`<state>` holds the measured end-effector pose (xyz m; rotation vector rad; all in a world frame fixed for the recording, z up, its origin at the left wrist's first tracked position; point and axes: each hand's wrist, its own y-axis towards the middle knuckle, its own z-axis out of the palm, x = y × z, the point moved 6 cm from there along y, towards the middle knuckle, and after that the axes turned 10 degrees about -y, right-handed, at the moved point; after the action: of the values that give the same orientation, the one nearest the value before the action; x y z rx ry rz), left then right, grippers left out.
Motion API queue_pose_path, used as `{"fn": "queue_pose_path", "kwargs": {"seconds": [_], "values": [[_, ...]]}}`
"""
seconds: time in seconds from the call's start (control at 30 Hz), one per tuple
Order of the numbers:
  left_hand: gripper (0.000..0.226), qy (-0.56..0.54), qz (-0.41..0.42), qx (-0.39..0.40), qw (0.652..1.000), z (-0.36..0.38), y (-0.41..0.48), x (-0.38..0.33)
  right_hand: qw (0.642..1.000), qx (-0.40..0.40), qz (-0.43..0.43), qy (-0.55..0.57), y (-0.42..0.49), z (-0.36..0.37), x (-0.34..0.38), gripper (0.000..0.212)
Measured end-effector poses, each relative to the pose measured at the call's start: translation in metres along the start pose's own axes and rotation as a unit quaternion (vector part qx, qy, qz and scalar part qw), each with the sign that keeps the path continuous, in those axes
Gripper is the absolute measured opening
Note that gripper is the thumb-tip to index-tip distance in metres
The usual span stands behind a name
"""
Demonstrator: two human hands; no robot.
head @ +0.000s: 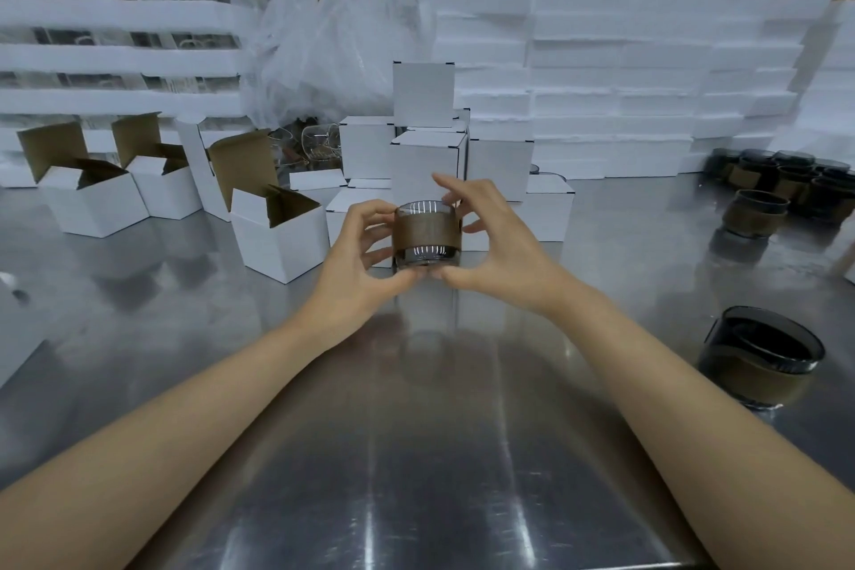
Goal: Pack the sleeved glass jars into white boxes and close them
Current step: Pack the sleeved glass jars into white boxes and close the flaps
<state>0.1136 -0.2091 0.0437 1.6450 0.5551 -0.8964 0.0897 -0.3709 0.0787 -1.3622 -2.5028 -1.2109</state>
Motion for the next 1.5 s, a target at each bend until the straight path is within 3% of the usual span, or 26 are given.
{"fn": "queue_pose_path", "kwargs": {"seconds": [0.17,0.4,0.83,0.93,1.07,1.3,1.5], "values": [[0.069,0.075,0.086,-0.03,0.993,0.0,-0.004,-0.013,1.0,-0.016,0.01,0.007,0.0,0.004,-0.003,0.066],[0.093,0.14,0.203,-0.035,0.968,0.008,-0.01,-0.029,0.992,0.012,0.111,0.058,-0.001,0.026,-0.017,0.063],[0.109,0.163,0.256,0.008,0.953,0.018,-0.015,-0.036,0.961,0.041,0.157,0.224,-0.009,0.04,-0.014,0.057],[0.101,0.162,0.232,0.007,0.959,0.018,-0.014,-0.035,0.964,0.041,0.156,0.213,-0.008,0.039,-0.014,0.057],[0.082,0.134,0.184,-0.008,0.974,0.014,-0.011,-0.033,0.965,0.022,0.141,0.221,-0.007,0.038,-0.015,0.088],[0.047,0.076,0.11,-0.01,0.991,0.013,-0.006,-0.024,0.945,0.039,0.183,0.267,-0.007,0.037,-0.019,0.052],[0.042,-0.018,0.005,-0.008,1.0,0.007,-0.004,-0.006,0.944,0.07,0.182,0.266,-0.011,0.036,-0.017,0.032]]}}
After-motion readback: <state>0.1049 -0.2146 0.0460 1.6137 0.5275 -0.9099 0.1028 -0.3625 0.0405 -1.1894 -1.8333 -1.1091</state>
